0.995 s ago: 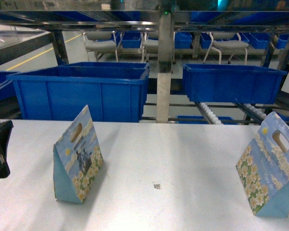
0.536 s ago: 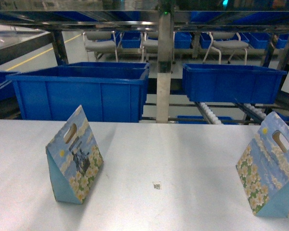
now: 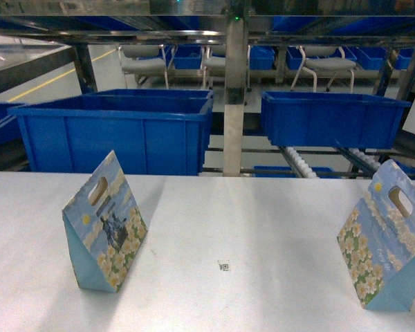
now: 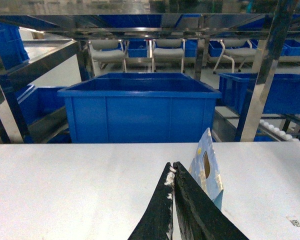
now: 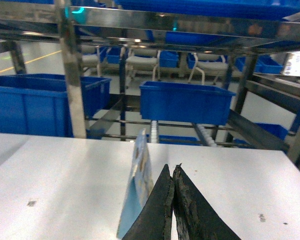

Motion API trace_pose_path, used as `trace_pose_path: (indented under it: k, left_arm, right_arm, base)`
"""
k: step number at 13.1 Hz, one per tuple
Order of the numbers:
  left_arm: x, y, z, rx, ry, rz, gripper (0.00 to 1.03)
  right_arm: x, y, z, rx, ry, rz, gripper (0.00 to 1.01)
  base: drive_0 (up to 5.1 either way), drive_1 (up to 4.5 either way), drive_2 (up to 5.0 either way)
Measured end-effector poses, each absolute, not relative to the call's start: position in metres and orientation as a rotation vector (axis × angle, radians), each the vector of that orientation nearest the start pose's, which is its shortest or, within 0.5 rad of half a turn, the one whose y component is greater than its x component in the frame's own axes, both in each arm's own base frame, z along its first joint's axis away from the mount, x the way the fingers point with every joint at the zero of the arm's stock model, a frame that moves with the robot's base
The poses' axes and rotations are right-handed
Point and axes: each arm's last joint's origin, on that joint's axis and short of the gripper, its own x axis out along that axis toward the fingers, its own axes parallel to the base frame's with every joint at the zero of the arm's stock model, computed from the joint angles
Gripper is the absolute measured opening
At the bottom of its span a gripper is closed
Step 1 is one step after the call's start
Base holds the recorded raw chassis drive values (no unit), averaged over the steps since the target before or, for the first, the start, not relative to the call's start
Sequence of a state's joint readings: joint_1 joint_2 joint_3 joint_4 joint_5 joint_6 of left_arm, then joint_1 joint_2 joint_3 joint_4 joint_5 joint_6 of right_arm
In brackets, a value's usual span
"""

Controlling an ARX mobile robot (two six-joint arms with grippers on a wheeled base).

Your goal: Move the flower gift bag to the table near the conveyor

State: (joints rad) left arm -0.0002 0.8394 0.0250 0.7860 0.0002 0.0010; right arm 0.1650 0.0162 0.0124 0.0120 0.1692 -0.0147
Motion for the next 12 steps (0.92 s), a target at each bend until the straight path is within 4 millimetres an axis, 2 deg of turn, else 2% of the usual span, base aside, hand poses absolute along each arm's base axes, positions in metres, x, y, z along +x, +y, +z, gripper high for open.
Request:
trace_pose_path:
  k: [2, 12]
  left_arm:
    - [0.143, 0.000, 0.164, 0.001, 0.006, 0.000, 0.02]
    - [0.116, 0.000, 0.172, 0.001, -0.018, 0.000, 0.02]
  right_arm:
    - [0.097, -0.001, 0.167, -0.015, -0.005, -0.027, 0.02]
    - [0.097, 0.000, 0.167, -0.015, -0.005, 0.000, 0.02]
  base:
    - [0.0, 0.00, 0.0]
    - [0.0, 0.00, 0.0]
